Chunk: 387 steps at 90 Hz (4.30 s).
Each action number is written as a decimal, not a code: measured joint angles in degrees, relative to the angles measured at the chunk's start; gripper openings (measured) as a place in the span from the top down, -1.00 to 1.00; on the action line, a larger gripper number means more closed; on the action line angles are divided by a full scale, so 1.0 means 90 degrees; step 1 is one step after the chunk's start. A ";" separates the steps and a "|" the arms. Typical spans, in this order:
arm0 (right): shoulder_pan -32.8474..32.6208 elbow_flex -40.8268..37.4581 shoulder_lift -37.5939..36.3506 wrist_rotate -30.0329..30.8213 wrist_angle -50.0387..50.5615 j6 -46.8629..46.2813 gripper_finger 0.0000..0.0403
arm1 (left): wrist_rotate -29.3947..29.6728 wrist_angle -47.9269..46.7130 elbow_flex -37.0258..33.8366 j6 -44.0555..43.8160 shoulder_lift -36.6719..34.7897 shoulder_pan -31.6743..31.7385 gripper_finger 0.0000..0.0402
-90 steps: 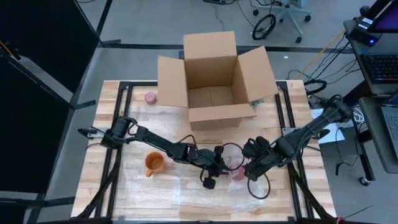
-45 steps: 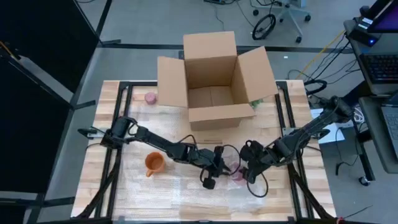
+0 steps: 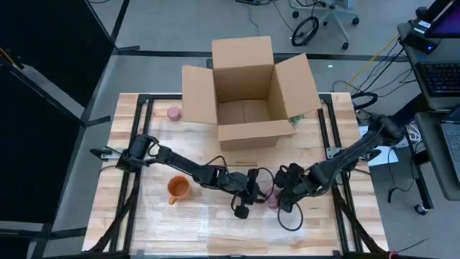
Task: Wrap mug
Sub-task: Wrap the pink cup with the bubble wrap
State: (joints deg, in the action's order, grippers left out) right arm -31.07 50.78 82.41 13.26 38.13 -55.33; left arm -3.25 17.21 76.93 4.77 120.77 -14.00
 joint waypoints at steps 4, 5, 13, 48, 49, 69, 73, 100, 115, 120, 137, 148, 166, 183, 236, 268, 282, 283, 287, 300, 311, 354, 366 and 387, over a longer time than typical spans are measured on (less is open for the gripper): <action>0.0002 0.0008 0.0107 0.0003 -0.0045 -0.0046 -0.42 | 0.0000 0.0002 0.0002 0.0000 0.0000 0.0000 0.72; 0.0005 0.0009 0.0136 0.0002 -0.0057 -0.0070 -0.42 | 0.0000 0.0003 0.0002 0.0000 0.0000 0.0000 0.72; 0.0037 0.0014 0.0354 -0.0032 -0.0078 -0.0237 -0.42 | 0.0000 0.0010 0.0005 0.0005 0.0000 0.0000 0.72; 0.0258 0.0023 0.0751 -0.0111 -0.0150 -0.0287 -0.42 | 0.0003 -0.0173 0.0005 0.0010 -0.0081 0.0002 0.72; 0.0259 0.0021 0.0760 -0.0106 -0.0147 -0.0282 -0.42 | 0.0005 -0.0190 0.0005 0.0008 -0.0093 0.0000 0.72; 0.0249 0.0020 0.1078 -0.0247 -0.0144 -0.0210 -0.42 | 0.0086 -0.1701 -0.0043 0.0001 -0.0528 -0.0020 0.72; 0.0251 0.0021 0.1132 -0.0285 -0.0156 -0.0153 -0.42 | 0.0203 -0.2052 -0.0034 -0.0031 -0.0681 -0.0052 0.72; 0.0283 0.0010 0.1064 -0.0339 -0.0223 0.0042 -0.42 | 0.0900 -0.4595 -0.0015 -0.0670 -0.1735 -0.0285 0.72; 0.0287 0.0008 0.1064 -0.0350 -0.0243 0.0068 -0.42 | 0.1086 -0.6256 -0.0067 -0.1741 -0.2235 -0.0349 0.72; 0.0287 0.0007 0.1064 -0.0345 -0.0264 0.0094 -0.42 | 0.1084 -0.6630 -0.0168 -0.2150 -0.2288 -0.0286 0.71; 0.0289 0.0006 0.1066 -0.0308 -0.0357 0.0197 -0.42 | 0.0897 -0.6899 -0.0671 -0.3038 -0.2344 0.0050 0.47; 0.0289 0.0006 0.1066 -0.0304 -0.0365 0.0225 -0.42 | 0.0947 -0.6728 -0.1165 -0.3586 -0.2344 0.0316 0.19; 0.0287 0.0003 0.1066 -0.0300 -0.0379 0.0274 -0.42 | 0.1319 -0.6143 -0.2078 -0.4732 -0.2344 0.0619 -0.08; 0.0287 0.0005 0.1068 -0.0282 -0.0407 0.0389 -0.42 | 0.1319 -0.5572 -0.2462 -0.4862 -0.2346 0.0746 -0.09; 0.0287 0.0003 0.1069 -0.0279 -0.0408 0.0394 -0.42 | 0.1066 -0.5090 -0.2336 -0.4432 -0.2404 0.0546 0.23; 0.0287 0.0003 0.1069 -0.0279 -0.0409 0.0393 -0.42 | 0.0308 -0.5256 -0.2088 -0.3709 -0.2645 0.0533 0.73; 0.0287 0.0003 0.1069 -0.0279 -0.0410 0.0393 -0.42 | -0.0256 -0.5466 -0.1816 -0.3082 -0.2937 0.0461 0.74; 0.0287 0.0003 0.1069 -0.0279 -0.0410 0.0393 -0.42 | -0.0310 -0.5462 -0.1806 -0.3020 -0.2947 0.0461 0.74; 0.0287 0.0002 0.1069 -0.0279 -0.0410 0.0391 -0.42 | -0.0484 -0.5436 -0.1768 -0.2766 -0.2992 0.0464 0.74; 0.0287 0.0001 0.1069 -0.0270 -0.0465 0.0393 -0.42 | -0.0595 -0.5215 -0.1736 -0.2130 -0.3024 0.0464 0.74; 0.0289 -0.0004 0.1071 -0.0255 -0.0557 0.0415 -0.42 | -0.0641 -0.4810 -0.1736 -0.1795 -0.3024 0.0454 0.74; 0.0289 -0.0001 0.1071 -0.0262 -0.0600 0.0439 -0.42 | -0.0047 -0.5251 -0.1143 -0.0273 -0.3014 -0.0593 -0.01; 0.0289 -0.0001 0.1071 -0.0267 -0.0602 0.0442 -0.42 | 0.0415 -0.5357 -0.1039 -0.0313 -0.3014 -0.1463 -0.04; 0.0374 -0.0001 0.1074 -0.0329 -0.0656 0.0613 -0.42 | 0.0916 -0.5046 -0.1033 -0.0979 -0.2610 -0.2488 -0.04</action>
State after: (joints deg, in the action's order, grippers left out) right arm -27.71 50.76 92.07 10.29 32.23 -49.81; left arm 4.99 -28.20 67.63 -4.04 97.28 -36.39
